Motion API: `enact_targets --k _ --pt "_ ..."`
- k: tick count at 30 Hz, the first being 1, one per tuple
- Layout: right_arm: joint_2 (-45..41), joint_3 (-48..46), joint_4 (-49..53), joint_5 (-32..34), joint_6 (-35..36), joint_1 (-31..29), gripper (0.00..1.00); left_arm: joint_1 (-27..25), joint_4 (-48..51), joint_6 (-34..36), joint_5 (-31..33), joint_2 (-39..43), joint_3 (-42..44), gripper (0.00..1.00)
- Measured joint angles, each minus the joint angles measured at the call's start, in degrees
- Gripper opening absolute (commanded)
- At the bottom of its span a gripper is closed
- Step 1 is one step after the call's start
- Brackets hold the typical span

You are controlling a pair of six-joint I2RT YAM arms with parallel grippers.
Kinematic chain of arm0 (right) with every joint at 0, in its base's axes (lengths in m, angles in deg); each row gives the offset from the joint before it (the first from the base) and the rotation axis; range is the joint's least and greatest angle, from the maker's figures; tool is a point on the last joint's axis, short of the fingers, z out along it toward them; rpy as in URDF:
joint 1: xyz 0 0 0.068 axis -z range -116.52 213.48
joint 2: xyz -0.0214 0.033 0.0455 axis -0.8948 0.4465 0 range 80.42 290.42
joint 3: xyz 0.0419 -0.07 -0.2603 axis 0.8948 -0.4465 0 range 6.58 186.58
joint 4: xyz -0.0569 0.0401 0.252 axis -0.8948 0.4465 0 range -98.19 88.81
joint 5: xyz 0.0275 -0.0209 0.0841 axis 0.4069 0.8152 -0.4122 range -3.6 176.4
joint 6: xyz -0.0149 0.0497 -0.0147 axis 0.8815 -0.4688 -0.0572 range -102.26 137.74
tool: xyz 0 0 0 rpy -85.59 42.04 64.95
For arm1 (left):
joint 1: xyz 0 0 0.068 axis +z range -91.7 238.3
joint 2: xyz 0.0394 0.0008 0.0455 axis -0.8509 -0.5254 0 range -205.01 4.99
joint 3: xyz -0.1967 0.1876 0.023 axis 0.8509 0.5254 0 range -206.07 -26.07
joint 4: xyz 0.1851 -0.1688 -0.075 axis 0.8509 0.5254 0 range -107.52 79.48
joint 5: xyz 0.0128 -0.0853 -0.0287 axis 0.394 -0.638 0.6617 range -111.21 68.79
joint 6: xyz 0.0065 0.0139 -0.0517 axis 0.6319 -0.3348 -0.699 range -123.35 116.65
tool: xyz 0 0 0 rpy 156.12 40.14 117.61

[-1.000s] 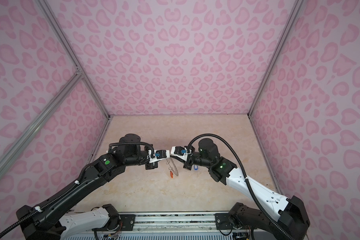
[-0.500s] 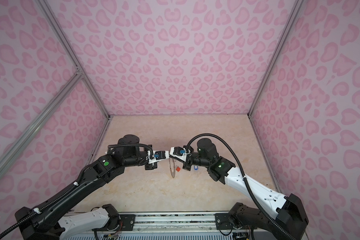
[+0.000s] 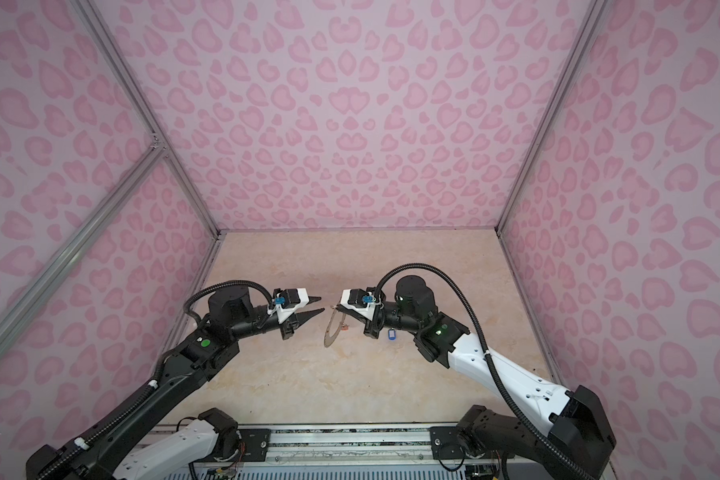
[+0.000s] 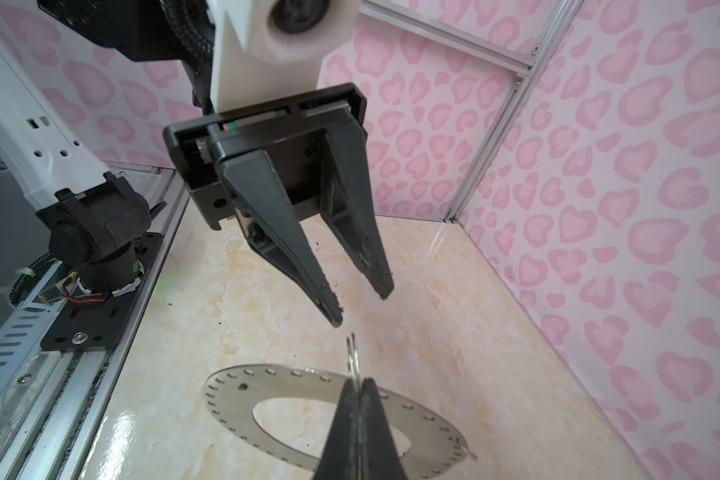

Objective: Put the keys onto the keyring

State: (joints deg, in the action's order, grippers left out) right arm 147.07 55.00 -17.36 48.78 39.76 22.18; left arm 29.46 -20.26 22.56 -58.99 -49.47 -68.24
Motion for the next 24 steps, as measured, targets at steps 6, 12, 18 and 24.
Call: enact_targets --k 6,12,18,24 --pt "0.79 0.37 -0.87 -1.14 -0.59 0.04 0.00 0.11 -6.21 -3.85 -3.96 -0.28 1.33 0.22" --pt "0.79 0.66 -1.70 -2.01 -1.40 0.04 0.00 0.11 -8.79 -5.53 -6.40 -0.61 1.44 0.20" --pt "0.74 0.66 -2.58 -2.91 -1.46 0.00 0.00 0.11 -8.98 -6.29 -7.26 -1.25 1.42 0.21" --pt "0.74 0.66 -2.97 -3.34 -1.44 -0.07 0.00 -0.11 -8.94 -6.34 -7.41 -2.10 0.66 0.09"
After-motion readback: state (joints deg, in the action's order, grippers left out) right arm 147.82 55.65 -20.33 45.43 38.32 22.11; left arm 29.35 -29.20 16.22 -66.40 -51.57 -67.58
